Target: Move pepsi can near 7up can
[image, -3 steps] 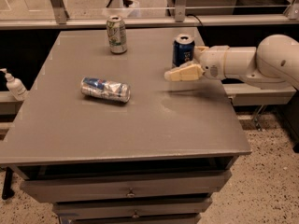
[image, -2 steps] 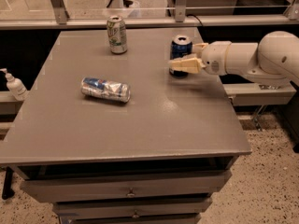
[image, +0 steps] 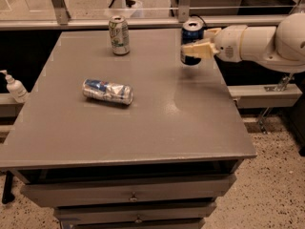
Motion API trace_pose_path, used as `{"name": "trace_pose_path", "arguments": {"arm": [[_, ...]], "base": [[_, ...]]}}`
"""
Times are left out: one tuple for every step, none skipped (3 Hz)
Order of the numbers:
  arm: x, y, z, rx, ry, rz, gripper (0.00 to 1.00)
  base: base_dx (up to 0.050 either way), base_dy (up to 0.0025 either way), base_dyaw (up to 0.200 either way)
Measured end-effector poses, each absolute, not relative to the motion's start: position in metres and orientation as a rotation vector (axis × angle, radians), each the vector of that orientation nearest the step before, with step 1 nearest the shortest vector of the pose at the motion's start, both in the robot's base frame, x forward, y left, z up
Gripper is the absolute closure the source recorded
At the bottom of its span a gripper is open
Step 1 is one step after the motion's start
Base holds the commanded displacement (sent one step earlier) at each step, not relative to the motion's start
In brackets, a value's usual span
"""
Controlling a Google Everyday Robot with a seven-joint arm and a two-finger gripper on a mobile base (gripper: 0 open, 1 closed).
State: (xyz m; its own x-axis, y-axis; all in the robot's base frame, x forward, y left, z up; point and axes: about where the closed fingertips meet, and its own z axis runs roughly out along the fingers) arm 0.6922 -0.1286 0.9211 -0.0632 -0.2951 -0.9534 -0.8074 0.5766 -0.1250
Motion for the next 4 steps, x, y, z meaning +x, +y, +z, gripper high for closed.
{"name": "trace_pose_path", "arguments": {"arm": [[0.694, -0.129, 0.925, -0.94, 1.627, 0.54, 1.0], [0.694, -0.128, 0.925, -0.94, 1.627, 0.54, 1.0], [0.699, -0.118, 0.932, -0.944, 1.592, 0.541, 1.0], [0.72, -0.099, 0.947, -0.963, 1.519, 0.534, 1.0]], "base": [[0.0, 0.0, 0.0], [0.0, 0.0, 0.0], [0.0, 0.0, 0.0], [0.0, 0.0, 0.0]]}}
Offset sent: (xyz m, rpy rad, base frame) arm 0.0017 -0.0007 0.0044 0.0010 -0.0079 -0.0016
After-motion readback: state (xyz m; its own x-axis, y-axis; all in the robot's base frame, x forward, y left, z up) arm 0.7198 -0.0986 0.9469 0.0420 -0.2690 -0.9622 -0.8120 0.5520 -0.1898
